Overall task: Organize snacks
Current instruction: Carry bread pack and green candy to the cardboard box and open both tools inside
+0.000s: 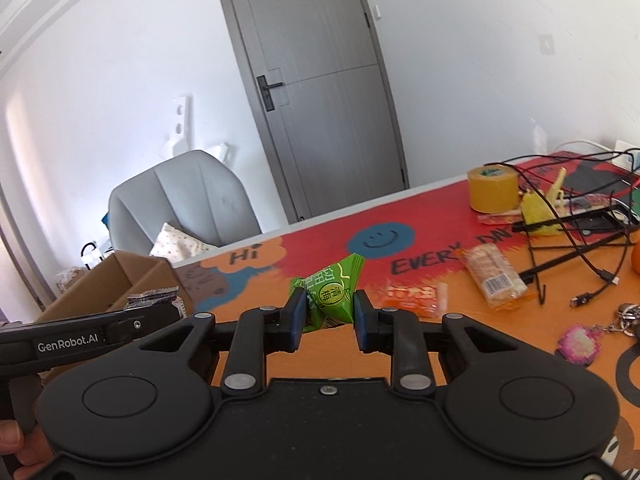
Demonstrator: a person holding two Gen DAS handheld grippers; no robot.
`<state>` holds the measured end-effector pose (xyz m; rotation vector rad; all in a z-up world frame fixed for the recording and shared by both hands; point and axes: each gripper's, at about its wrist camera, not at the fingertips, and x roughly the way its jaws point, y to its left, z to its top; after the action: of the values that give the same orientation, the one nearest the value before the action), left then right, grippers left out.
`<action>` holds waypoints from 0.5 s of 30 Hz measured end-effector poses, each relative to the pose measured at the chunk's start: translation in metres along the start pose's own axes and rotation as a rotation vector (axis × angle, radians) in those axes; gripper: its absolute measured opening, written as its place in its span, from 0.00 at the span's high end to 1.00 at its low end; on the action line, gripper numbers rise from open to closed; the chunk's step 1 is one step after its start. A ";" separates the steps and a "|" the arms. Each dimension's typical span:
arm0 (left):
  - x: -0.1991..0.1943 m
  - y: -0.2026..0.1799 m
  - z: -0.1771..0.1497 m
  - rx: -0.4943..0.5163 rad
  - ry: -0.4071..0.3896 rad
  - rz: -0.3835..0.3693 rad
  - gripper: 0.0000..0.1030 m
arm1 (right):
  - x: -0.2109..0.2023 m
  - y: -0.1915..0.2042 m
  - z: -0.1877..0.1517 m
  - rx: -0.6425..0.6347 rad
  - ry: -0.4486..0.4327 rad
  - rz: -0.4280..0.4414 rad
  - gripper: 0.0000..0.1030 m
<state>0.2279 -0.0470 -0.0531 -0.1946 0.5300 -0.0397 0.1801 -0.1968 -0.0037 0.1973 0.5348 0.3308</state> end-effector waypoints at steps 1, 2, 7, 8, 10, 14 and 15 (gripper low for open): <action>-0.003 0.002 0.001 -0.001 -0.005 0.002 0.57 | 0.000 0.003 0.001 -0.004 -0.002 0.004 0.75; -0.005 0.004 0.002 -0.002 -0.010 0.003 0.57 | -0.001 0.006 0.002 -0.008 -0.004 0.007 0.75; -0.018 0.012 0.009 -0.002 -0.037 0.007 0.57 | -0.003 0.022 0.005 -0.027 -0.014 0.030 0.75; -0.020 0.014 0.011 -0.003 -0.041 0.009 0.58 | -0.003 0.025 0.006 -0.030 -0.014 0.035 0.75; -0.025 0.018 0.014 -0.005 -0.052 0.013 0.57 | -0.002 0.031 0.006 -0.036 -0.014 0.045 0.75; -0.034 0.023 0.019 -0.006 -0.074 0.023 0.58 | -0.002 0.044 0.009 -0.049 -0.019 0.068 0.75; -0.037 0.025 0.020 -0.007 -0.080 0.025 0.57 | -0.001 0.047 0.010 -0.054 -0.021 0.074 0.75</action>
<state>0.2056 -0.0156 -0.0229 -0.1959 0.4526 -0.0052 0.1723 -0.1542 0.0184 0.1685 0.4980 0.4142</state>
